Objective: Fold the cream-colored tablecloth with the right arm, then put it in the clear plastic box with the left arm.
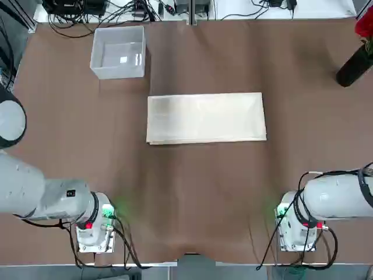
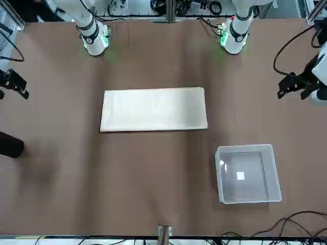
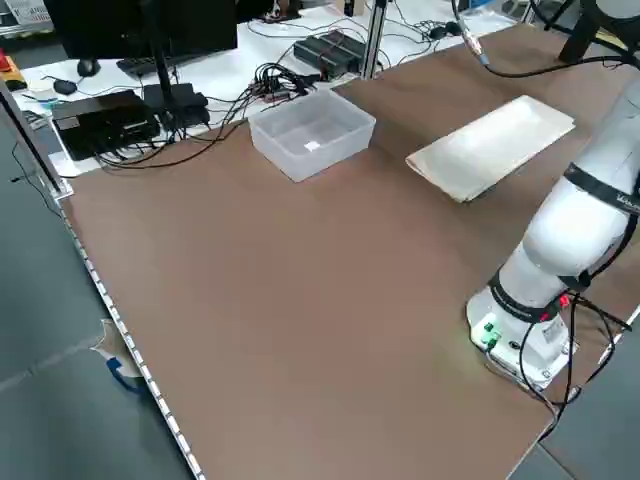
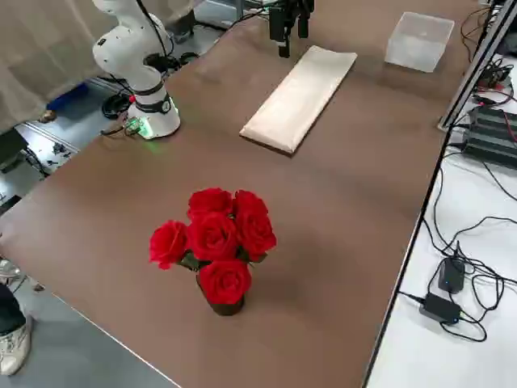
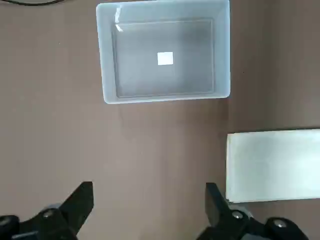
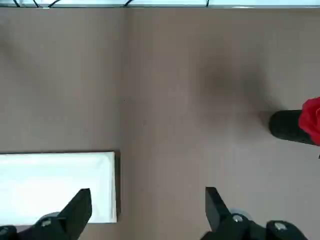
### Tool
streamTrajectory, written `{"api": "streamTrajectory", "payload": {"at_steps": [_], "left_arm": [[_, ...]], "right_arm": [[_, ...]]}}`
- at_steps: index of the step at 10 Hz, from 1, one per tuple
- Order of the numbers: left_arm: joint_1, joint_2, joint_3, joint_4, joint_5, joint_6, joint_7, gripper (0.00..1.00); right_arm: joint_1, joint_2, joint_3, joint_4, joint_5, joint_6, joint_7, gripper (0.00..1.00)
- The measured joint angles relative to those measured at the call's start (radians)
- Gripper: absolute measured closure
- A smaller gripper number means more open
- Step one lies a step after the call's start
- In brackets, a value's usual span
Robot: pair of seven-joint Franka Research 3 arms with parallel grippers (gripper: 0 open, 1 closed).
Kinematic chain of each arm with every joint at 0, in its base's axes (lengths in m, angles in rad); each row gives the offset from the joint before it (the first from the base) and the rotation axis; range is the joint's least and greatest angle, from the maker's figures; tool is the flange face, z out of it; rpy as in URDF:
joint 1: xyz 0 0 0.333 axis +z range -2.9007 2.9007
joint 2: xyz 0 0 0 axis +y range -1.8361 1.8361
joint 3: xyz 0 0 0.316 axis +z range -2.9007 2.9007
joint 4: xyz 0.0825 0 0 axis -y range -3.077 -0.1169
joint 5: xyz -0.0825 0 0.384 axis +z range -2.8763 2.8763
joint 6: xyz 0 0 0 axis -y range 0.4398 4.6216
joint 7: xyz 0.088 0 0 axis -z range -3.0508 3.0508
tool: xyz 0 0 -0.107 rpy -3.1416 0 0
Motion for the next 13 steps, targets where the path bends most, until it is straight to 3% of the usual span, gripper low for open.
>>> {"api": "streamTrajectory", "payload": {"at_steps": [9, 13], "left_arm": [[0.000, 0.000, -0.001, 0.001, 0.000, 0.000, 0.000, 0.01], [-0.002, 0.000, -0.002, 0.001, 0.000, 0.000, 0.000, 0.01]], "right_arm": [[0.000, 0.002, 0.001, -0.002, 0.001, -0.019, 0.026, 0.00], [0.000, 0.052, 0.001, -0.015, 0.001, -0.050, 0.027, 0.00]]}}
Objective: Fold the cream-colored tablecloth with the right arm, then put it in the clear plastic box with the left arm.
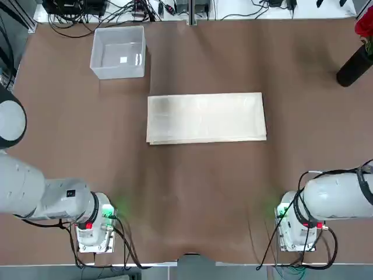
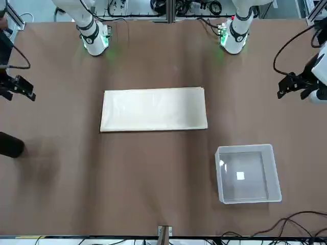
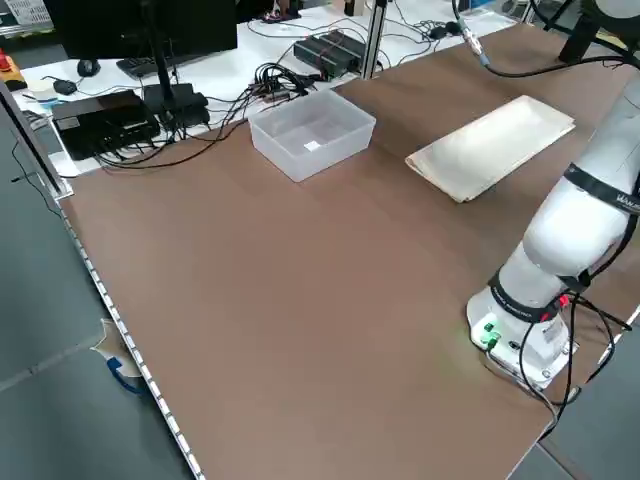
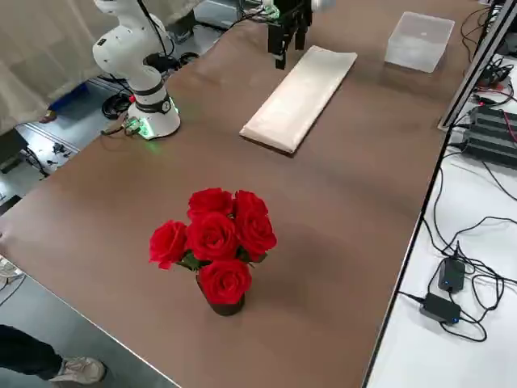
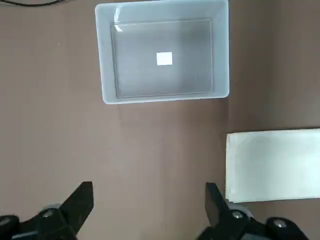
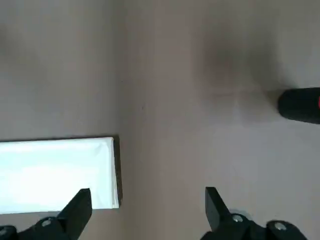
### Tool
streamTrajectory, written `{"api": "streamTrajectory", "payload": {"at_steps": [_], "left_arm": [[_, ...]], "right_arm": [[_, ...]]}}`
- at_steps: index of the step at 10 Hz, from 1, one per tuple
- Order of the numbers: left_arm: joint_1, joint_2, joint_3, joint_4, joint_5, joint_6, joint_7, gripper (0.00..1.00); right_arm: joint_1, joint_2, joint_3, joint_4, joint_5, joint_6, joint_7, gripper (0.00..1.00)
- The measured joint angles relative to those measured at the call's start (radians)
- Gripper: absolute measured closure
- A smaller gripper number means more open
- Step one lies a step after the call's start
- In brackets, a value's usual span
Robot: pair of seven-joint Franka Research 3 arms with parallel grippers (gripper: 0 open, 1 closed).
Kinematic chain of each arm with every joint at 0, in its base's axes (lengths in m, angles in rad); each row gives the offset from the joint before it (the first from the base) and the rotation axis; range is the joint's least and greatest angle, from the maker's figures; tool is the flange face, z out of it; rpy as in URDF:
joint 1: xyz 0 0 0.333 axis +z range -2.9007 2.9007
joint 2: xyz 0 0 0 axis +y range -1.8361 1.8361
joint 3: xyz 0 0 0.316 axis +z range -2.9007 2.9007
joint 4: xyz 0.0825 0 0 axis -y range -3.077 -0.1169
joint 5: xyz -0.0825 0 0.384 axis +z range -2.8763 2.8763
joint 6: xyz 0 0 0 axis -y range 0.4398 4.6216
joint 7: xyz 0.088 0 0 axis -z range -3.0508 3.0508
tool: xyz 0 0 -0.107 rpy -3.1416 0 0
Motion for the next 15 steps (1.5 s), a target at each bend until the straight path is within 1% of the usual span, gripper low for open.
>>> {"api": "streamTrajectory", "payload": {"at_steps": [2, 5, 8, 10, 11, 13, 15], "left_arm": [[0.000, 0.000, 0.000, 0.000, 0.000, 0.000, 0.000, 0.01], [0.000, 0.000, 0.000, 0.000, 0.000, 0.000, 0.000, 0.01], [0.000, 0.000, 0.000, 0.002, 0.000, 0.000, 0.001, 0.01], [0.001, -0.001, 0.000, 0.010, 0.000, 0.000, 0.001, 0.01], [0.001, -0.001, 0.000, 0.013, 0.000, 0.000, 0.001, 0.01], [0.001, -0.001, 0.000, 0.015, 0.000, 0.000, 0.001, 0.01], [0.001, -0.001, 0.001, 0.015, 0.000, 0.000, 0.001, 0.01]], "right_arm": [[-0.001, 0.045, -0.001, -0.004, 0.000, -0.012, 0.000, 0.00], [-0.003, 0.136, -0.001, -0.010, 0.003, -0.015, 0.000, 0.00], [-0.028, 0.205, -0.002, -0.014, 0.076, -0.016, 0.002, 0.00], [-0.031, 0.236, -0.002, -0.018, 0.083, -0.015, 0.002, 0.00], [-0.030, 0.253, 0.000, -0.030, 0.088, -0.011, 0.002, 0.00], [-0.027, 0.307, 0.001, -0.072, 0.134, 0.012, 0.002, 0.00], [-0.026, 0.362, 0.001, -0.109, 0.164, 0.061, 0.002, 0.00]]}}
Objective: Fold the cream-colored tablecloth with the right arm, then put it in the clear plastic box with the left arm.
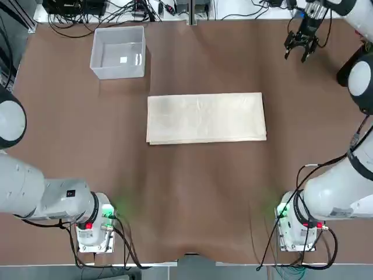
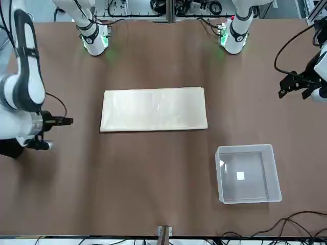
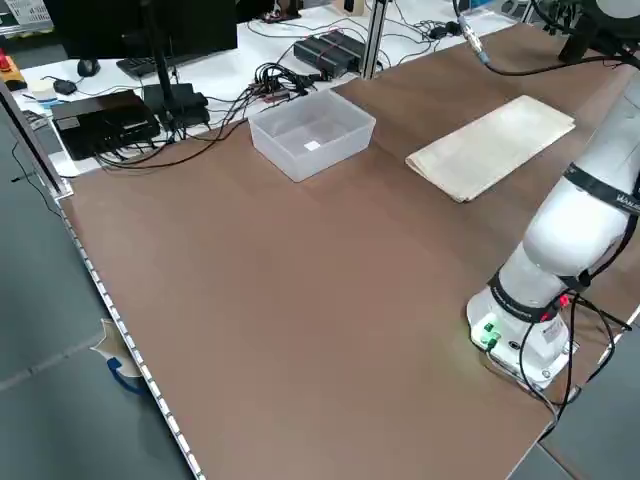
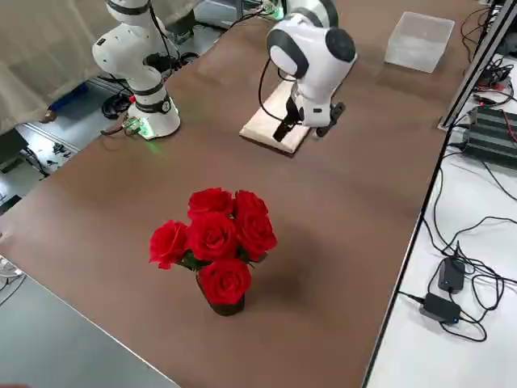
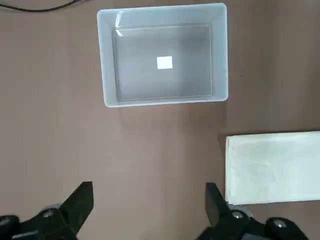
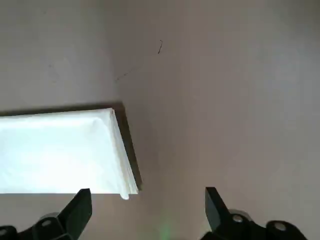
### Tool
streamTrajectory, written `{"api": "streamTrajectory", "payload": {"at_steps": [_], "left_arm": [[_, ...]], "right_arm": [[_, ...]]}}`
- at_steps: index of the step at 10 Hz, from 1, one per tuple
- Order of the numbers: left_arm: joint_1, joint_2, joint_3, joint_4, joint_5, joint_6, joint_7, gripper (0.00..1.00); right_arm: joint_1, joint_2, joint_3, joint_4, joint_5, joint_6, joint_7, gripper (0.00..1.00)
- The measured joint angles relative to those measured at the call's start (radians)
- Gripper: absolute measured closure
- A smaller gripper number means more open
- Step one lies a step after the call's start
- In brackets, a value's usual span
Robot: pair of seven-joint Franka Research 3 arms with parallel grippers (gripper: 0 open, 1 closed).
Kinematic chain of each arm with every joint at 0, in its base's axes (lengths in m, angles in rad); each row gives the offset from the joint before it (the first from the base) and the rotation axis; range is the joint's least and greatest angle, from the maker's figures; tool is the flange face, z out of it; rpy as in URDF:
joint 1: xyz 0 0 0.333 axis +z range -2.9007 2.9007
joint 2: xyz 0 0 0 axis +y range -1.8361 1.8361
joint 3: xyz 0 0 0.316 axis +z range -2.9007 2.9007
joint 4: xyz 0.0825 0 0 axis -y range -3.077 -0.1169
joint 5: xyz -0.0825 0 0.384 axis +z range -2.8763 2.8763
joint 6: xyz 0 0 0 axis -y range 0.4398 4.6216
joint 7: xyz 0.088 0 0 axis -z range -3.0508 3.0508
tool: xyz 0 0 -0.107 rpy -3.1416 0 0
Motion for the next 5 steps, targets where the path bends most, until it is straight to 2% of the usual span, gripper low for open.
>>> {"api": "streamTrajectory", "payload": {"at_steps": [5], "left_arm": [[-0.001, 0.001, 0.000, 0.000, 0.000, 0.000, 0.000, 0.01]], "right_arm": [[0.002, 0.013, 0.001, -0.190, 0.103, 0.210, 0.000, 0.00]]}}
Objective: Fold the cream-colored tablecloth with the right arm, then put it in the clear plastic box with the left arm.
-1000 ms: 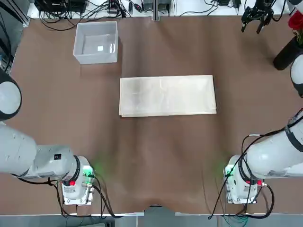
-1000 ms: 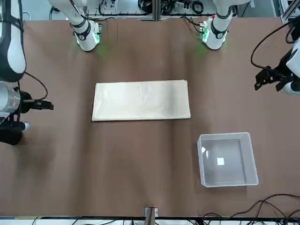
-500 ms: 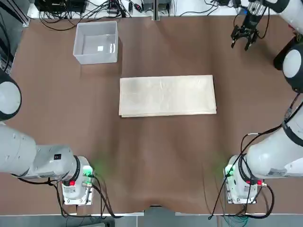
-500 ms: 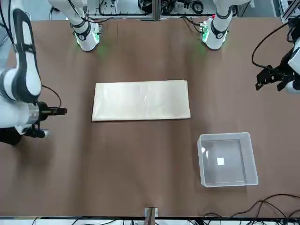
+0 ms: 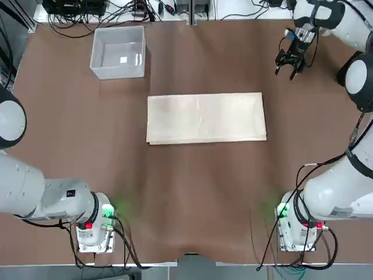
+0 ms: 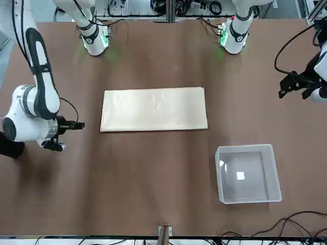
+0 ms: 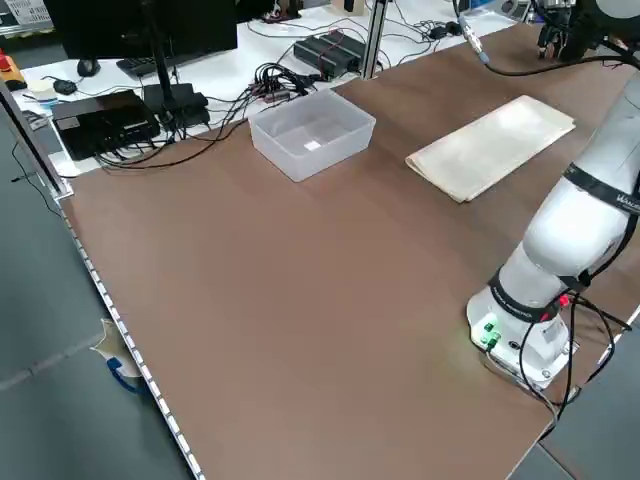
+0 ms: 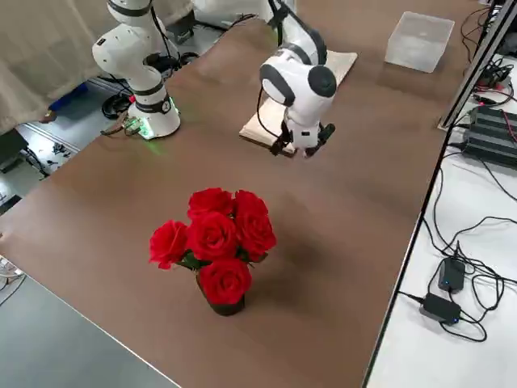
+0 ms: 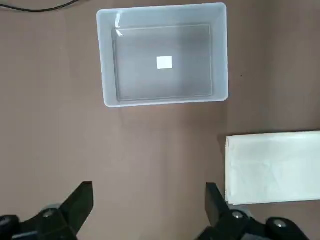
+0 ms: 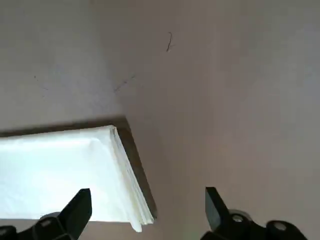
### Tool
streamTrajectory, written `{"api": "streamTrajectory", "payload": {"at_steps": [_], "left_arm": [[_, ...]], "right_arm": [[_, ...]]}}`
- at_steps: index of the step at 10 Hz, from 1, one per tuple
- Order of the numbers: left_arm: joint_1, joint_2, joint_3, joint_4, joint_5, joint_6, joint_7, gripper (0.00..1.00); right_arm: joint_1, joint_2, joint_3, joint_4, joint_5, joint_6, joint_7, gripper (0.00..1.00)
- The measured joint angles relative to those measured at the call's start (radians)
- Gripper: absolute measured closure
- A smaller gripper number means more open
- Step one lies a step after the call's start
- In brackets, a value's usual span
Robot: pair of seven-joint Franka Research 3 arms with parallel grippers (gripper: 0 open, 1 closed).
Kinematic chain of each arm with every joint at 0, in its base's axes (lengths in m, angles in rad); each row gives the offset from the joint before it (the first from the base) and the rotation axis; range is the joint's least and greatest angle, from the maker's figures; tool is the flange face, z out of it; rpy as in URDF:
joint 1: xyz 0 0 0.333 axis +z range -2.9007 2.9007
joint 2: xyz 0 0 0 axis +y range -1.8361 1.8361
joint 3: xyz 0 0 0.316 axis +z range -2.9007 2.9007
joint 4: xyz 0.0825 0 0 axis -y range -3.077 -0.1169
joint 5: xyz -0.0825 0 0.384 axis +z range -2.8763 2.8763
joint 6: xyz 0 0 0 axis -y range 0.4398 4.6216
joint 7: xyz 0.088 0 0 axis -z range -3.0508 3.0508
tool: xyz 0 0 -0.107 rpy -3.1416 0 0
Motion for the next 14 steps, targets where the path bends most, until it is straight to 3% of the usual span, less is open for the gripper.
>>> {"api": "streamTrajectory", "payload": {"at_steps": [10, 14], "left_arm": [[-0.001, 0.000, -0.002, 0.000, 0.000, 0.000, 0.000, 0.01], [-0.001, 0.000, -0.002, 0.000, 0.000, 0.000, 0.000, 0.01]], "right_arm": [[0.053, 0.036, 0.050, -0.174, 0.062, 0.201, 0.013, 0.00], [0.065, 0.053, 0.062, -0.231, 0.070, 0.209, 0.014, 0.01]]}}
